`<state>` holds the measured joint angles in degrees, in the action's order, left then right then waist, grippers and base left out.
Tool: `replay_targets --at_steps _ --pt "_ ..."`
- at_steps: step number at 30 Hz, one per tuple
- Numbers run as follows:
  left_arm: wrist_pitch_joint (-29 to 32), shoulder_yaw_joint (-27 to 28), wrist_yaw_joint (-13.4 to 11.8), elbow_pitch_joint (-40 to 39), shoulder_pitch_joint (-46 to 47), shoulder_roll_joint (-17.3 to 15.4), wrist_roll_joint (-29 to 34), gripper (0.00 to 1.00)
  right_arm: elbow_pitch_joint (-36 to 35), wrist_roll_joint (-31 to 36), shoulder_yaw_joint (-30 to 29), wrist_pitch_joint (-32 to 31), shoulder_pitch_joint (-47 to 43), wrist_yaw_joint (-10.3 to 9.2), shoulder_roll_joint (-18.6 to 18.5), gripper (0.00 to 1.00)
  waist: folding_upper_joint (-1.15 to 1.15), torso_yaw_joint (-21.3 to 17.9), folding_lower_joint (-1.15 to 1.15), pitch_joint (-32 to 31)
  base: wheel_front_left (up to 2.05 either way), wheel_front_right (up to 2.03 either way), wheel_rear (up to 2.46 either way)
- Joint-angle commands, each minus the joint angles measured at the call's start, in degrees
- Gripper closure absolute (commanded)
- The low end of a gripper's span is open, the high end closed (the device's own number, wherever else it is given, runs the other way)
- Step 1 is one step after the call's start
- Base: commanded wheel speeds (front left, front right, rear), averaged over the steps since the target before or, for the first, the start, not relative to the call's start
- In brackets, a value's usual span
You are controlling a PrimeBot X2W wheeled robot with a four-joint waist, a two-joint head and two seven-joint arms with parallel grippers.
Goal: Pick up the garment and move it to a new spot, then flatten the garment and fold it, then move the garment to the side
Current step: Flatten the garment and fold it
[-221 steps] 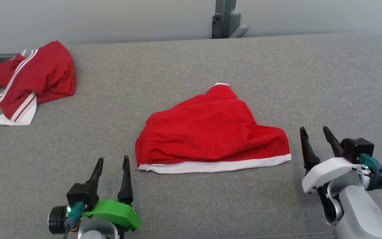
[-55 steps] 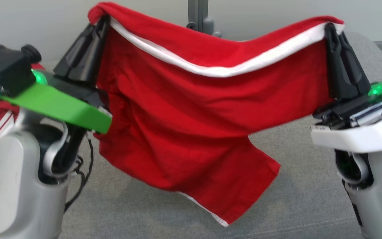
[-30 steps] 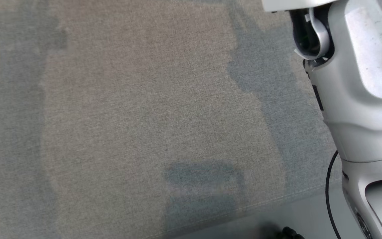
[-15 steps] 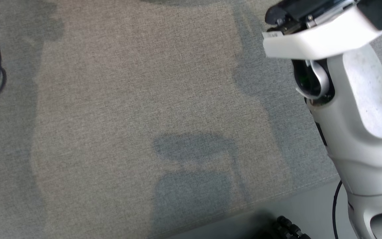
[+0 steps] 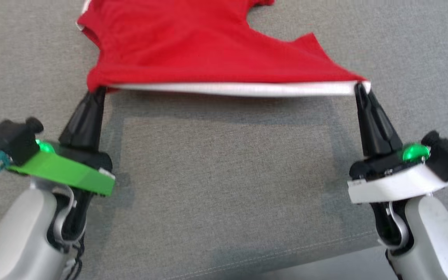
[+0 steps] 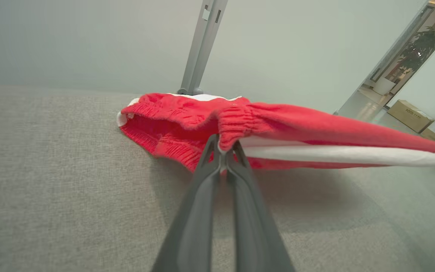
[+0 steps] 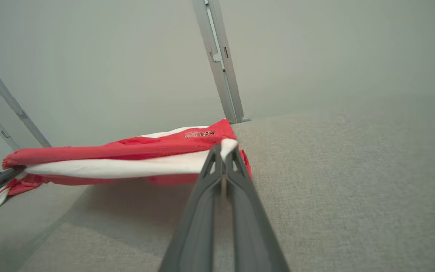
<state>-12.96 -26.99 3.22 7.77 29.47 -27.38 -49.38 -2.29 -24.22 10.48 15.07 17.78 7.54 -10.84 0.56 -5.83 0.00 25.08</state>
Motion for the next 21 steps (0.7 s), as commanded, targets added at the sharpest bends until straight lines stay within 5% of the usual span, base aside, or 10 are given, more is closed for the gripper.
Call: replay_targets --at_steps 1,12,21 --pt "-0.5 0.1 -1.2 -0.8 -2.9 -0.5 0.1 1.0 0.0 -0.4 -1.0 0.2 -2.8 -0.1 0.4 1.0 -0.56 3.8 0.0 -5.4 0.0 0.0 0.0" --pt "-1.9 -1.1 -5.6 -1.8 -22.1 4.2 -0.9 1.0 2.0 -1.0 -2.2 0.2 -17.2 -0.11 4.2 1.0 -0.56 4.4 0.0 -12.5 0.0 0.0 0.0" --pt "-2.3 3.0 -4.9 0.4 -29.9 9.1 1.4 1.0 0.7 -1.1 -3.9 0.2 -24.1 -0.12 5.4 1.0 -0.56 4.3 0.0 -17.4 0.0 0.0 0.0"
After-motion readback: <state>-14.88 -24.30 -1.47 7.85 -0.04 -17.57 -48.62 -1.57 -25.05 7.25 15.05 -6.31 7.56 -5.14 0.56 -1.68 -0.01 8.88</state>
